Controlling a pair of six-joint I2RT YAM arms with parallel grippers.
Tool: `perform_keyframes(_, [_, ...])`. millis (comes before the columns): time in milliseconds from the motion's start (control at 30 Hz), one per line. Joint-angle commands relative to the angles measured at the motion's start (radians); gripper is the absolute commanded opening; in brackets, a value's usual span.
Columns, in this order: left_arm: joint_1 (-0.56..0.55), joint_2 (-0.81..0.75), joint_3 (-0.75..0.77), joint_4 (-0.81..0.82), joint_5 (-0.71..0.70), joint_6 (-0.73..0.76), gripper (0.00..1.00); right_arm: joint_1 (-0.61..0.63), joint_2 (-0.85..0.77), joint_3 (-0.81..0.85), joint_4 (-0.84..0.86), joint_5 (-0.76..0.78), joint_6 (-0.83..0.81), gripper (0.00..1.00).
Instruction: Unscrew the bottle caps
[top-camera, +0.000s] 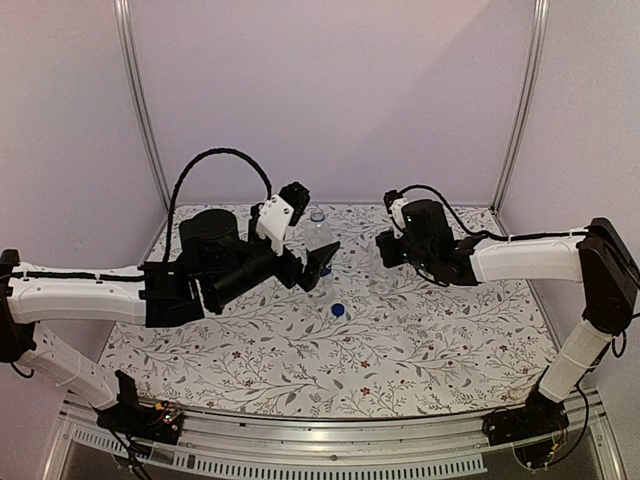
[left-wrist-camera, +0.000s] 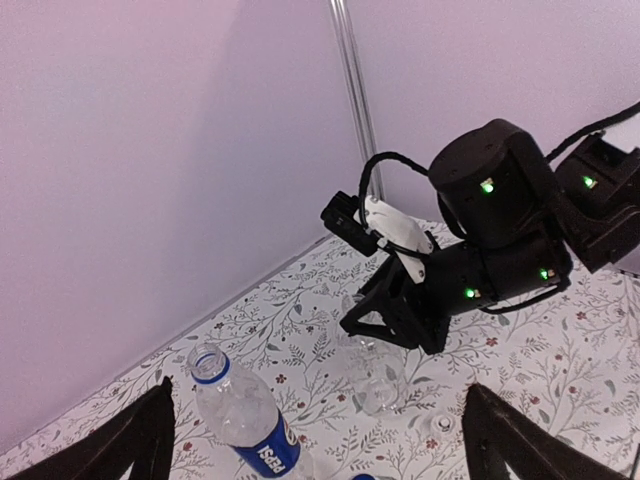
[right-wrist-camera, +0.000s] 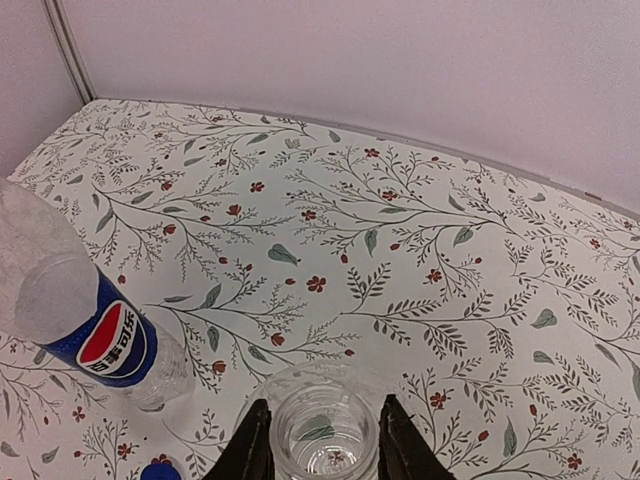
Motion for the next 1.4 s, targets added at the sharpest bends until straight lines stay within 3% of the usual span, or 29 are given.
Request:
perform_keyframes(0, [0.005,0.001,-0.006,0.006,0.006,0.011,1.0,-0.009,-0.028,-0.022,-0.014,0.007,0.008,0.24])
perform_keyframes(533, [0.004,0.005,-0.004,0.003,0.014,0.007,1.0,-0.012,-0.068,-0.004,-0.059,0.03,-0.002,0.56])
perform_keyframes(900, [0.005,0.022,0.037,-0.056,-0.043,0.004,1.0,-0.012,-0.182,0.057,-0.195,0.013,-0.017,0.99])
perform_keyframes(1100, [0.019,0.012,0.046,-0.07,-0.056,-0.015,1.0,-0.031,-0.294,0.061,-0.291,-0.034,-0.018,0.99])
perform_keyframes(1367, [0.123,-0.036,0.085,-0.149,0.076,-0.129,1.0,-0.114,-0.446,0.082,-0.417,-0.049,-0.052,0.99])
